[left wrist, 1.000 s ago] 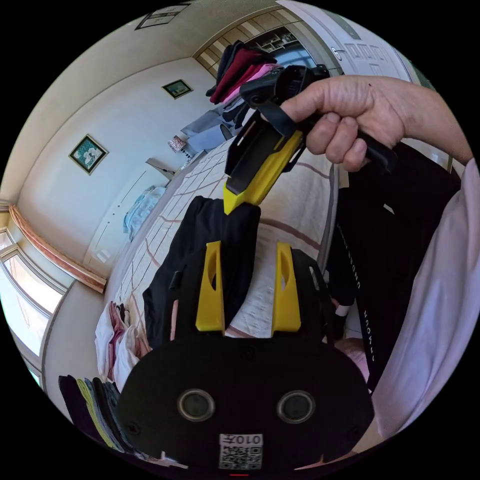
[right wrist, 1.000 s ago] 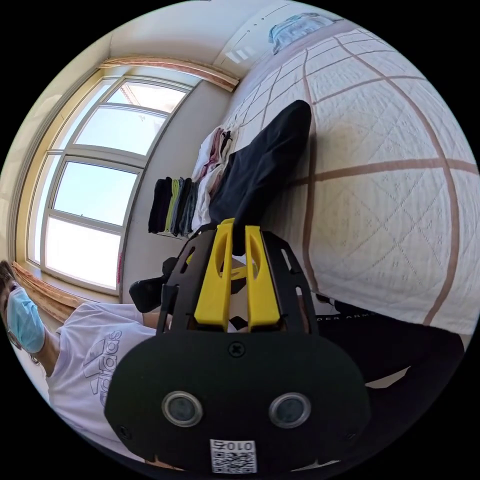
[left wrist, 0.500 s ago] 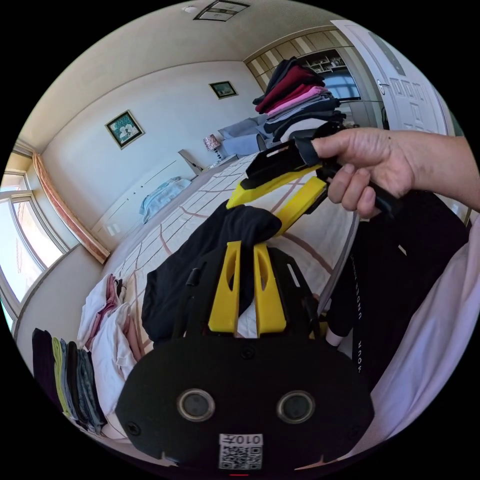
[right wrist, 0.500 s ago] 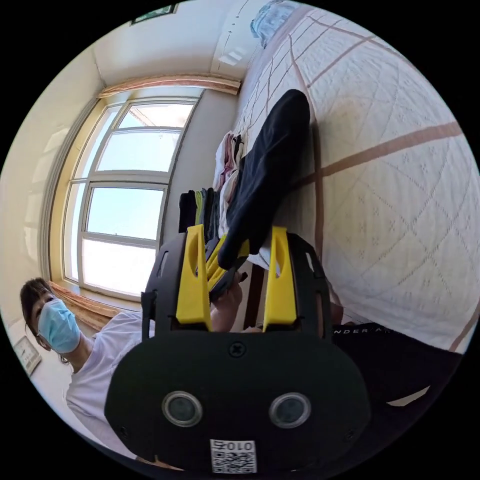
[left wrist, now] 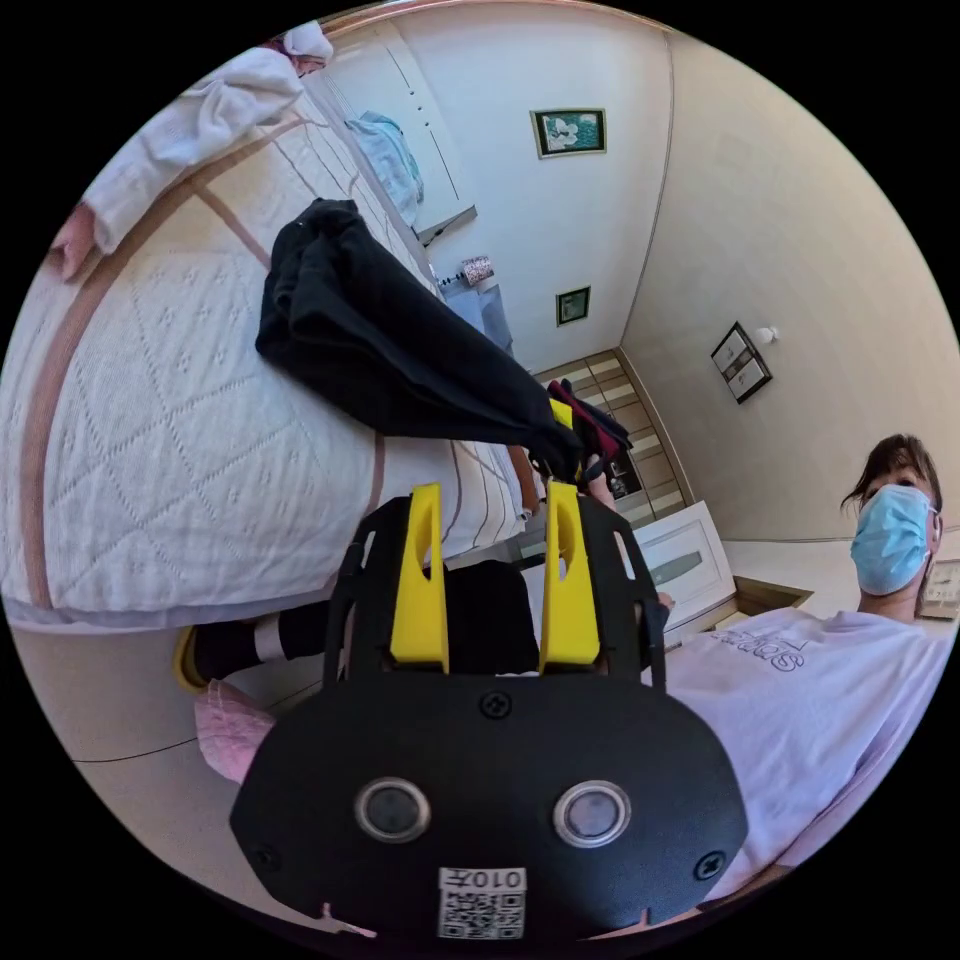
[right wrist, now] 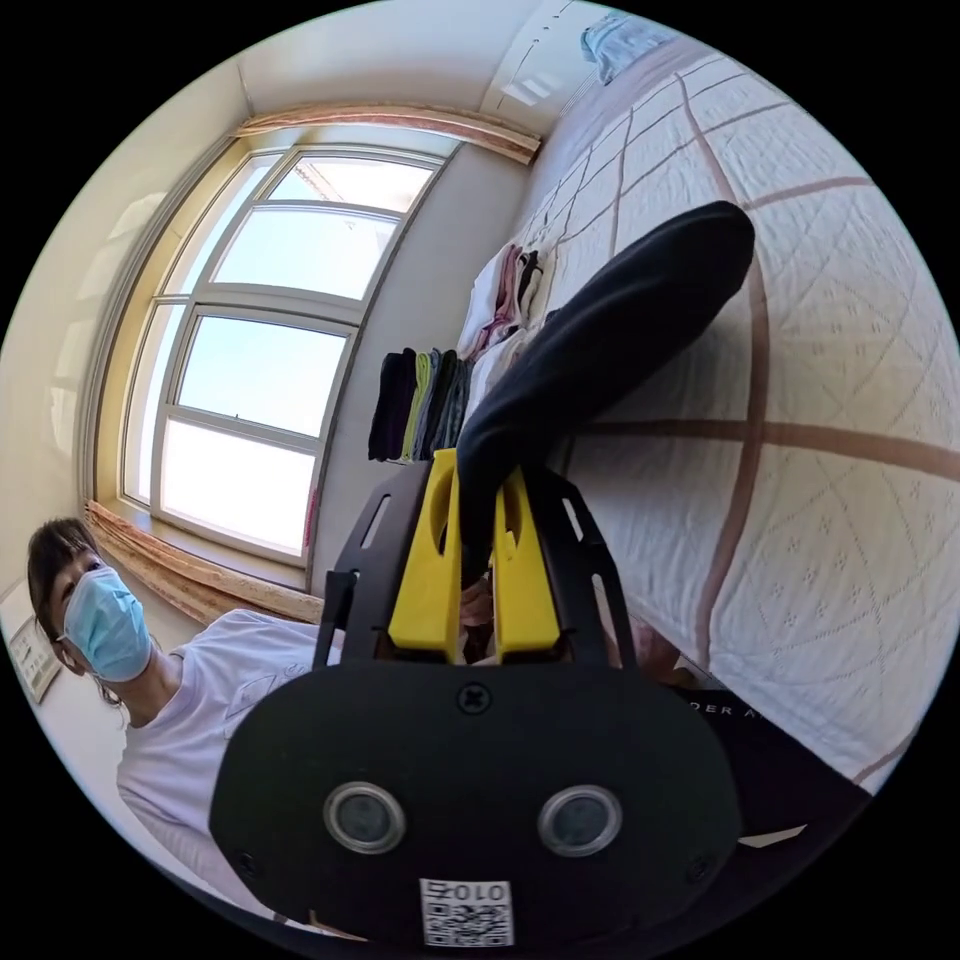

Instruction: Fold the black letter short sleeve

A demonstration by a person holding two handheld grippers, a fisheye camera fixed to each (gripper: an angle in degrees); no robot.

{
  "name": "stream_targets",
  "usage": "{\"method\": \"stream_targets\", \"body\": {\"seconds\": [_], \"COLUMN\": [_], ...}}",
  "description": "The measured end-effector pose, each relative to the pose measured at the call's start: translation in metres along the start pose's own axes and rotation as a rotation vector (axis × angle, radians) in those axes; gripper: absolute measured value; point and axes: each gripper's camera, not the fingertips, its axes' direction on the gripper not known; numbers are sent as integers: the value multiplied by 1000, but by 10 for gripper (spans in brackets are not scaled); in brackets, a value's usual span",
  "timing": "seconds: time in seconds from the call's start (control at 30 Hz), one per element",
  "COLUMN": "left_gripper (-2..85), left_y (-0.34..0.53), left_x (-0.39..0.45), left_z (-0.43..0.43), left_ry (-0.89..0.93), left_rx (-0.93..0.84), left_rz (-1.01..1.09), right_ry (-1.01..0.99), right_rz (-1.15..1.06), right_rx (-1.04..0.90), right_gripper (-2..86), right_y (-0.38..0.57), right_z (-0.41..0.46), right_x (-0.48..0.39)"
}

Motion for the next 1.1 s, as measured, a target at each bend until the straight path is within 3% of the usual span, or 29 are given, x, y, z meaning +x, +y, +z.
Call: {"method": "stream_targets", "body": {"seconds": [0.33,0.67,1.1], "left_gripper": [215,175,110], "left_y": [-59,-76,-88], "left_x": [-33,-54,-34], "left_z": [-12,8,34], "left_ry": [6,-3,-104], "left_rx": [121,134,118], "left_rz": [-190,-295,-187], "right_ry": [37,83,100], "right_rz": [29,96,163], "right_rx": [49,45,89], "right_gripper": [63,64,70], "right_y": [49,90,113], "right_z": [-36,-43,-32], "right_x": [7,36,73]}}
